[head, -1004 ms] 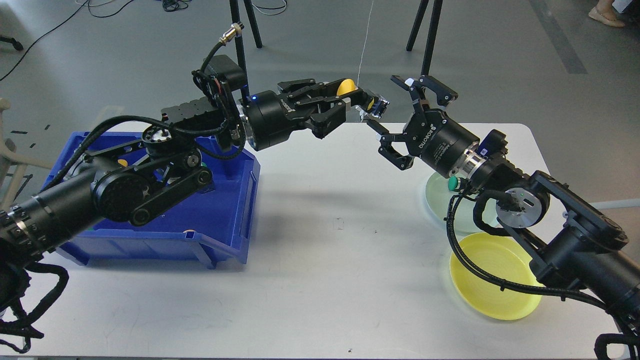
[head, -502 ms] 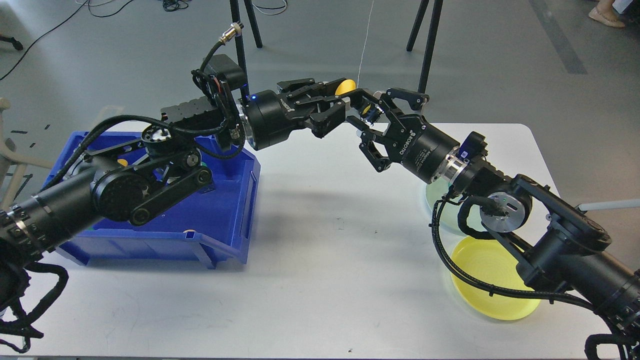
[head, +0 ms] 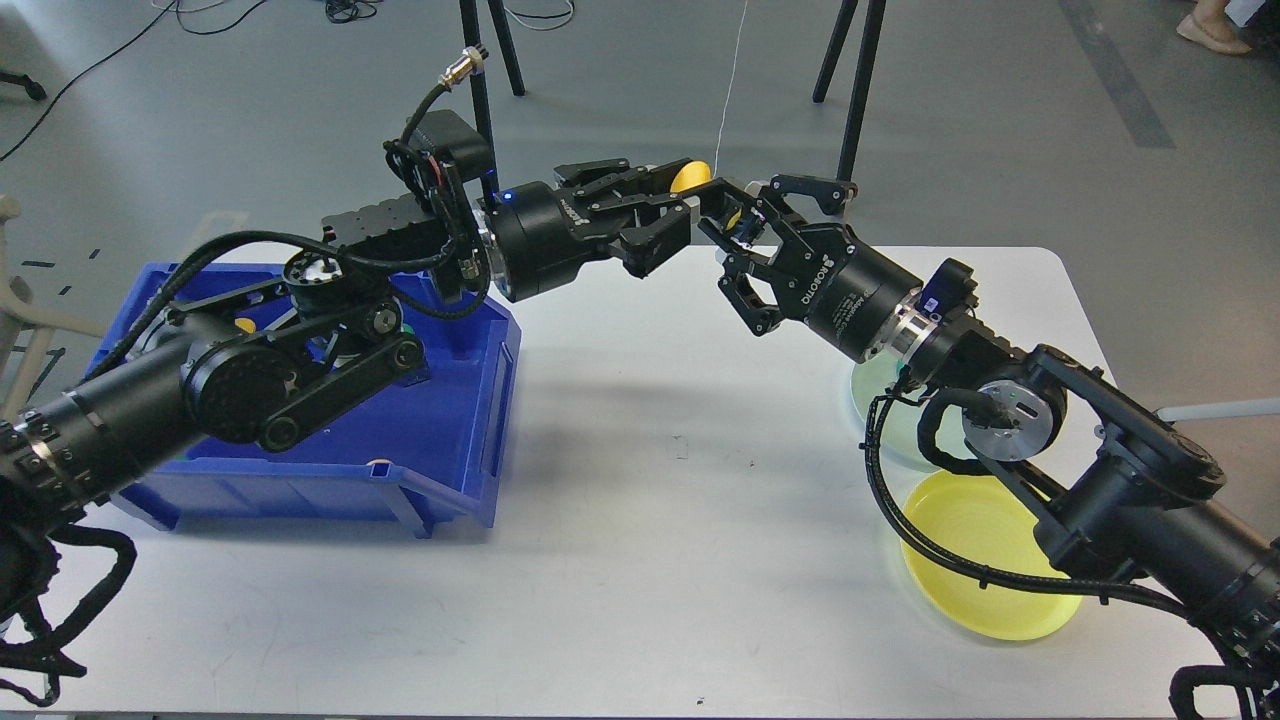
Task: Pass button and place on color plate
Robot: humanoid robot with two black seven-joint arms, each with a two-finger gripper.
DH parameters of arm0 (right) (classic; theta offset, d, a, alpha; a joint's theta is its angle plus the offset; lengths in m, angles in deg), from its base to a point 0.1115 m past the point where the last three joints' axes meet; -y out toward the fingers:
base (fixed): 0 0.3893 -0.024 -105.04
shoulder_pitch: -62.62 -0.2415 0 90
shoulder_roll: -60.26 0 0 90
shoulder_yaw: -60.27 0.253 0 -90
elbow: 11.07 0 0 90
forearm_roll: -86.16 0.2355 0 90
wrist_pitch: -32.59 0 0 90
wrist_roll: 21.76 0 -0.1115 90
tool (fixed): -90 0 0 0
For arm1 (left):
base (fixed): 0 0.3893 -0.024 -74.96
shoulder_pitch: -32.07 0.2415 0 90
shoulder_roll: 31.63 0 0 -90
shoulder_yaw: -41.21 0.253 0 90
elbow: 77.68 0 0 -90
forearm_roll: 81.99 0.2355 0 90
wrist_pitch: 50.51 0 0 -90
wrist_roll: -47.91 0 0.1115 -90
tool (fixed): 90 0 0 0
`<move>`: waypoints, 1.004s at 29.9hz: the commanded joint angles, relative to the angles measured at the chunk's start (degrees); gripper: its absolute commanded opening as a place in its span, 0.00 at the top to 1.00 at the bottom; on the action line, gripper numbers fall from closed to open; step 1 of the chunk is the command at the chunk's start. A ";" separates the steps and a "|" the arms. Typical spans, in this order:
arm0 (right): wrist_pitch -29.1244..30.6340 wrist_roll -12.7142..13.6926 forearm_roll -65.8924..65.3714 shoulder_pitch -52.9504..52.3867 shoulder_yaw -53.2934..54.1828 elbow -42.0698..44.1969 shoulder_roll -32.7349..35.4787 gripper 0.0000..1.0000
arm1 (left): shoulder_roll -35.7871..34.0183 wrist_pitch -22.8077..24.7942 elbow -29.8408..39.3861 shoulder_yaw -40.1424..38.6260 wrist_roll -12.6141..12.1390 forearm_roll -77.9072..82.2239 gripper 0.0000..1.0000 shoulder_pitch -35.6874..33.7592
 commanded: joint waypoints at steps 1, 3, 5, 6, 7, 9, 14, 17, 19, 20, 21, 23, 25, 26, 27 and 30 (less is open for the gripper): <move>-0.02 -0.01 0.01 0.03 0.39 0.02 0.33 0.78 | -0.33 -0.09 0.45 -0.03 0.18 -0.05 0.56 0.03; 0.07 -0.01 0.01 0.03 0.48 0.02 0.42 0.78 | -0.42 -0.09 0.45 -0.38 0.18 -0.40 0.47 0.03; 0.07 -0.01 0.01 0.12 0.56 0.02 0.51 0.78 | -0.07 -0.18 0.37 -1.00 0.18 -0.57 0.28 0.03; 0.16 -0.01 0.01 0.12 0.56 -0.06 0.59 0.77 | -0.07 -0.62 0.28 -1.00 0.27 -0.57 0.21 0.03; 0.16 -0.01 0.01 0.20 0.56 -0.07 0.60 0.77 | -0.07 -1.14 0.28 -1.00 0.44 -0.57 0.19 0.12; 0.16 -0.01 0.10 0.29 0.65 -0.07 0.68 0.77 | 0.02 -1.76 0.19 -0.82 0.44 -0.57 0.18 0.12; 0.25 -0.01 0.10 1.17 1.62 -0.85 1.99 0.77 | -0.25 -1.94 0.01 -1.09 0.62 -0.92 0.12 0.03; 0.25 -0.01 0.19 3.10 2.06 -3.04 5.94 0.77 | -0.51 -1.85 -0.07 -3.01 0.62 -6.26 0.06 0.12; 0.25 -0.01 0.10 5.12 2.32 -5.59 9.98 0.77 | -0.42 -1.59 -1.03 -4.77 0.62 -14.51 0.02 0.21; 0.25 0.08 0.10 6.17 2.23 -6.73 12.09 0.77 | -0.42 -1.41 -2.00 -5.13 0.62 -19.07 0.02 0.21; 0.25 0.17 0.02 7.23 2.06 -7.88 14.81 0.77 | -0.16 -1.32 -3.23 -5.48 0.71 -25.12 0.02 0.21; 0.25 0.17 0.01 9.25 1.79 -9.55 20.60 0.77 | 0.02 -1.23 -5.07 -5.57 0.71 -37.86 0.01 0.12; 0.25 0.25 0.01 11.44 1.71 -10.87 24.75 0.77 | 0.02 -1.15 -6.57 -5.57 0.71 -48.86 0.01 -0.06; 0.25 0.34 0.01 12.85 1.62 -11.31 27.03 0.77 | 0.02 -1.15 -7.19 -5.57 0.62 -54.05 0.01 -0.06; 0.25 0.34 -0.07 14.08 1.53 -11.49 28.88 0.77 | 0.10 -0.89 -7.72 -5.57 0.53 -58.01 0.01 -0.14; 0.25 0.34 -0.95 18.47 1.35 -11.40 33.46 0.77 | 0.10 2.62 -8.77 -6.70 0.62 -69.09 0.01 -0.50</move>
